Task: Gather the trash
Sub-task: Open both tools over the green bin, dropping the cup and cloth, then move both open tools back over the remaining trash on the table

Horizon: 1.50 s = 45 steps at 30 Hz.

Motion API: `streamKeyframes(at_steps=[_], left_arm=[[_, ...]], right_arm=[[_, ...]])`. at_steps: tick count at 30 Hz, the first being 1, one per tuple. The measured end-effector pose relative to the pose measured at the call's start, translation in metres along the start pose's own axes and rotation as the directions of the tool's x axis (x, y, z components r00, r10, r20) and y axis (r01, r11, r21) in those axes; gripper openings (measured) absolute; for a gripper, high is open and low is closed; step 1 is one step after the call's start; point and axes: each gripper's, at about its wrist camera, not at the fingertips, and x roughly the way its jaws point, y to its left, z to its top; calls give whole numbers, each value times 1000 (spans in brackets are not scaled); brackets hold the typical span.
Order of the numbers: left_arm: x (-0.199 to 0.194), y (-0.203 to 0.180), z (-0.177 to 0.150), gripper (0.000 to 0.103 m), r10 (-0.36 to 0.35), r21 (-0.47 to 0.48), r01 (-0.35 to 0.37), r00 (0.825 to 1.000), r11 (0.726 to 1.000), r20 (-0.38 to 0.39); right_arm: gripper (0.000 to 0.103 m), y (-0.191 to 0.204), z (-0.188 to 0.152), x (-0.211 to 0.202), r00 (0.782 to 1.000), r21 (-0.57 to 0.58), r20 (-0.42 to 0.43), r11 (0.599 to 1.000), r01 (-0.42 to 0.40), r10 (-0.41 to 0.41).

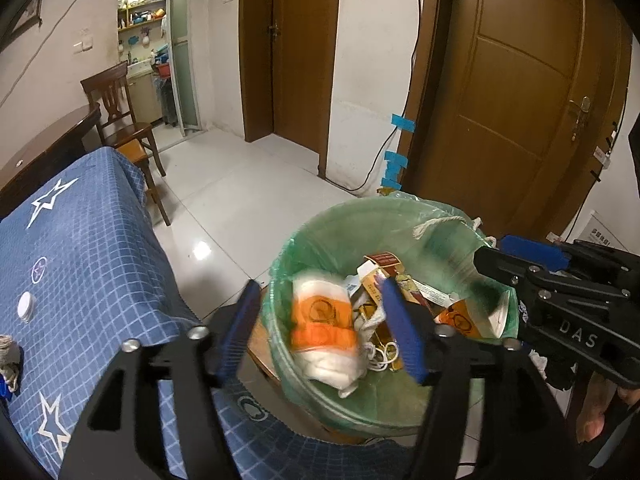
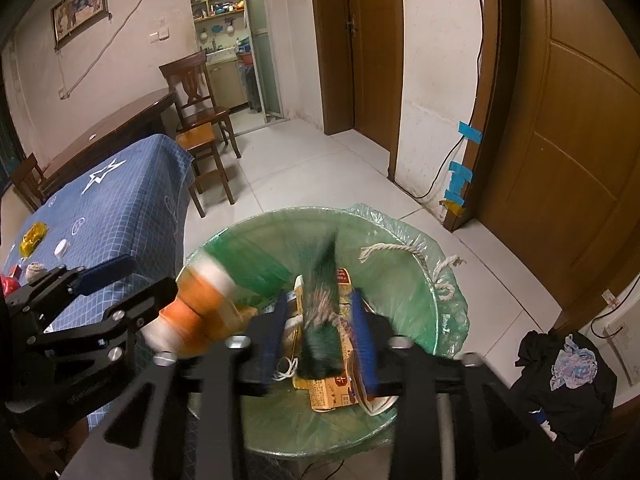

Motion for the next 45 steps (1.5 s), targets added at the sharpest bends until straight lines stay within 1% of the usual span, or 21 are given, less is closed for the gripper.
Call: streamKeyframes(at_steps=[1,4,8,12,14,17,19,22,24,26,29,30,31,33,36,38,40,41,42,43,45], left_arm=[[-1,2,-1,72,3,0,-3,1000,1000,0],[-9,12,-5,74,16,4,-16,1000,1000,7],[-22,31,-13,75,27,11,-27,1000,1000,3],[-47,53,-22,75,37,26,-37,999,999,19],[-64,71,-29,75,51,25,-52,998,998,33],[-88,98,-39,75,88,16,-89,995,996,54],[-110,124,-48,75,117,4,-117,991,993,72],[-145,173,-58,75,161,-65,-155,983,986,92],[-172,217,-67,75,210,-125,-197,972,972,102],[-193,259,-73,75,273,-180,-253,957,951,98],[-218,337,-85,75,360,-288,-332,931,898,51],[-222,369,-90,75,395,-316,-372,918,873,9],[-223,387,-94,75,404,-324,-389,914,862,-24],[-218,436,-100,75,431,-345,-447,894,825,-127],[-204,484,-107,75,412,-382,-470,882,796,-228],[-192,496,-108,75,401,-372,-477,877,796,-267],[-177,498,-107,75,386,-339,-473,874,813,-295],[-169,499,-107,75,388,-318,-480,867,817,-311],[-161,502,-108,75,393,-307,-493,857,814,-333],[-159,507,-111,75,393,-309,-497,854,811,-341],[-147,515,-116,75,397,-307,-515,838,800,-374]], right_arm=[[51,1,-1,-2,1000,3,7,1000,1,-1],[62,4,-6,-11,999,17,39,1000,-11,11],[67,28,-16,-30,993,-2,95,998,-66,66],[71,72,-26,-47,976,-65,134,985,-162,169],[72,95,-31,-51,965,-89,134,973,-214,225],[73,133,-36,-53,941,-123,117,945,-304,318],[74,158,-41,-52,925,-148,100,925,-349,366],[75,197,-45,-48,905,-190,65,895,-403,421],[76,219,-46,-46,894,-213,46,878,-428,446],[76,237,-47,-43,882,-225,23,862,-454,471],[78,258,-48,-38,869,-230,-3,846,-482,495],[79,263,-48,-37,867,-231,-7,843,-486,498],[79,271,-49,-36,865,-232,-13,840,-491,502],[81,285,-50,-34,859,-235,-23,833,-502,511],[82,291,-46,-24,855,-241,-36,825,-511,518],[82,295,-46,-19,854,-247,-48,822,-512,518],[82,305,-46,-14,854,-255,-62,819,-514,516],[82,309,-46,-12,854,-259,-67,818,-514,515],[82,314,-45,-10,855,-263,-72,817,-513,514],[82,316,-45,-9,855,-265,-75,816,-513,513],[83,322,-44,-6,854,-268,-82,814,-516,514]])
